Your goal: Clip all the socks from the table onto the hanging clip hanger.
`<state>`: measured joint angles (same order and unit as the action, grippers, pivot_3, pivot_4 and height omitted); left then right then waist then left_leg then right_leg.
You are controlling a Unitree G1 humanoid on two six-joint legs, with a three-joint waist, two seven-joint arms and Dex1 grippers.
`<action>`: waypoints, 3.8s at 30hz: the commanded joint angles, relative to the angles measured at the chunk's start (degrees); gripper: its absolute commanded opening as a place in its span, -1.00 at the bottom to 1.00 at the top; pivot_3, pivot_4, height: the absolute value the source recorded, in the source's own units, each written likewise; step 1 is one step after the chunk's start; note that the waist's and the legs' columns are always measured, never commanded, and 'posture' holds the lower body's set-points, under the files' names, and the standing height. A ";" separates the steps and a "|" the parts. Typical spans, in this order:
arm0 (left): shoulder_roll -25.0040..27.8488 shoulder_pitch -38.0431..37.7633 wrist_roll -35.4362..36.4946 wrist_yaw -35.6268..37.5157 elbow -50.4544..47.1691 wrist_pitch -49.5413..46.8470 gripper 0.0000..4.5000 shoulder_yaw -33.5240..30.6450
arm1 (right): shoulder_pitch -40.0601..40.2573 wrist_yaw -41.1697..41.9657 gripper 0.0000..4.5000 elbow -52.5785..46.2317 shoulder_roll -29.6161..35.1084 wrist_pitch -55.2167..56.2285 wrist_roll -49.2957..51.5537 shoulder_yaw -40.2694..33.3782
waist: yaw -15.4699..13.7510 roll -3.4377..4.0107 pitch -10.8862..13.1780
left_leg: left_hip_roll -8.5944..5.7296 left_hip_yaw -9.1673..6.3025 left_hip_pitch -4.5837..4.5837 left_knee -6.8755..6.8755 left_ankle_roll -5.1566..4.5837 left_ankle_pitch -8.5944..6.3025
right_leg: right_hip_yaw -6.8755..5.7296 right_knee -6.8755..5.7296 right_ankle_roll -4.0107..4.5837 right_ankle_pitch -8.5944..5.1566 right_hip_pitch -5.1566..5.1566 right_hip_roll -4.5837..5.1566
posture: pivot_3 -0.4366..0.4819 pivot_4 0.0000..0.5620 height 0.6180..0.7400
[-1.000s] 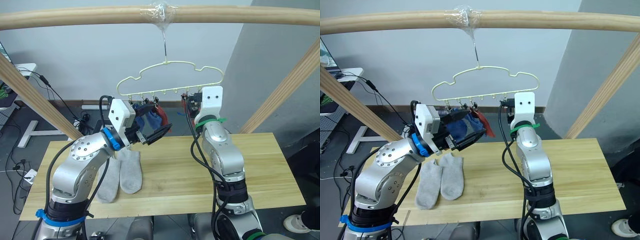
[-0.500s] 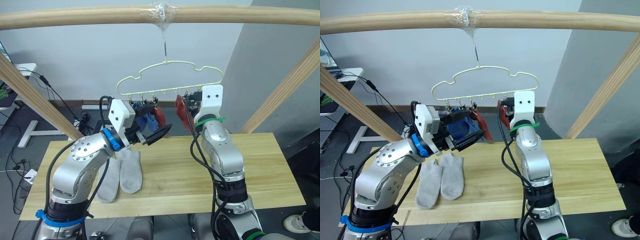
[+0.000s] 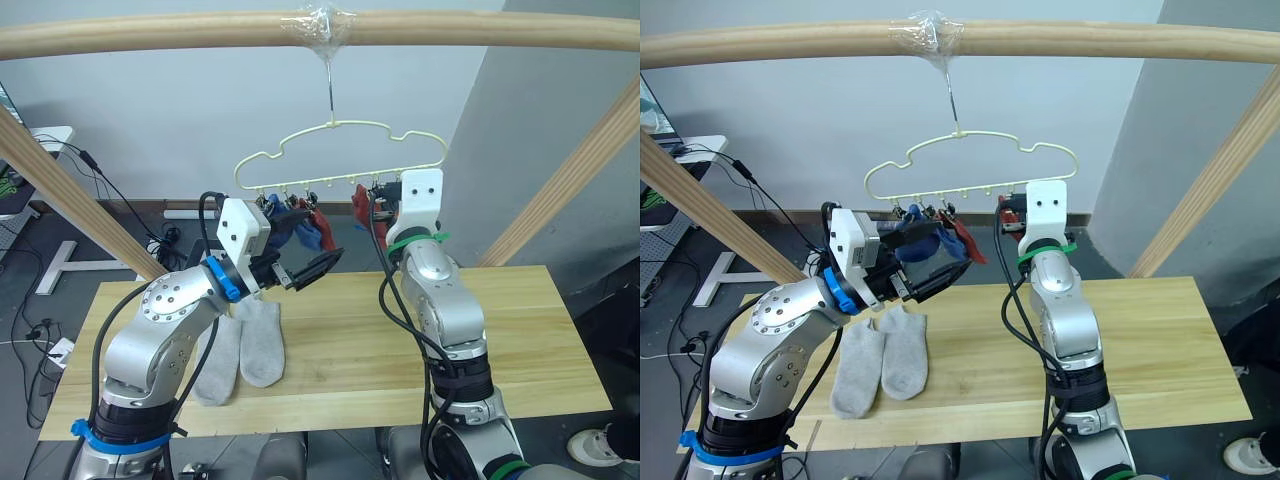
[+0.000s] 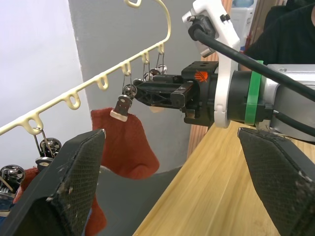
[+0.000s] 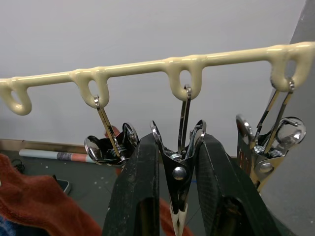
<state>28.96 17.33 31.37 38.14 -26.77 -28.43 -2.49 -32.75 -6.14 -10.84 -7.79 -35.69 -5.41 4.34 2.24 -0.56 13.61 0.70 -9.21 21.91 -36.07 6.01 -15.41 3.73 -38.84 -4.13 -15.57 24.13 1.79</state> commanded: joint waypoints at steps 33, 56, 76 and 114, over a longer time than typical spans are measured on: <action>0.13 0.13 0.90 -0.16 -3.00 -0.09 1.00 -0.01 | -2.38 0.12 -0.31 0.00 -0.58 2.96 0.06 0.38 | -0.02 0.00 0.00 | 0.00 0.00 0.00 0.00 0.00 0.00 | 0.00 -0.01 0.00 0.00 0.00 0.00 | 0.15 -0.26 1.00; -0.66 1.07 2.03 -0.92 -3.34 -1.05 1.00 -0.41 | -3.05 0.54 -0.99 1.32 -0.16 4.18 0.88 -0.83 | -0.08 0.00 0.00 | 0.00 0.00 0.00 0.00 0.00 0.00 | 0.00 -0.01 0.00 0.00 0.00 0.00 | 0.16 -0.22 1.00; -3.41 -17.44 -15.63 -14.82 11.57 3.79 1.00 0.86 | -6.54 18.09 -0.99 -4.04 13.61 -16.27 16.33 -8.19 | -0.18 0.01 -0.01 | -0.01 -0.04 -0.04 -0.02 -0.02 0.00 | -0.02 -0.02 0.00 0.00 -0.04 0.00 | 0.05 -0.23 1.00; -10.33 -14.92 -26.62 -11.73 32.95 8.14 -0.89 9.83 | -9.52 17.66 -1.00 2.47 20.85 -14.83 18.35 -9.59 | -0.56 0.07 -0.09 | -0.19 -0.02 -0.10 -0.03 -0.06 0.13 | -0.01 -0.05 -0.01 0.01 -0.12 0.18 | 0.03 -0.21 1.00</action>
<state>18.45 3.71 5.04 24.83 6.04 -20.94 5.99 -41.98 11.51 -8.87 12.13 -50.49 12.86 -3.77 1.67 -0.49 13.52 0.52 -9.22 21.80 -36.10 5.96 -15.28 3.72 -38.89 -4.14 -15.57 24.01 1.97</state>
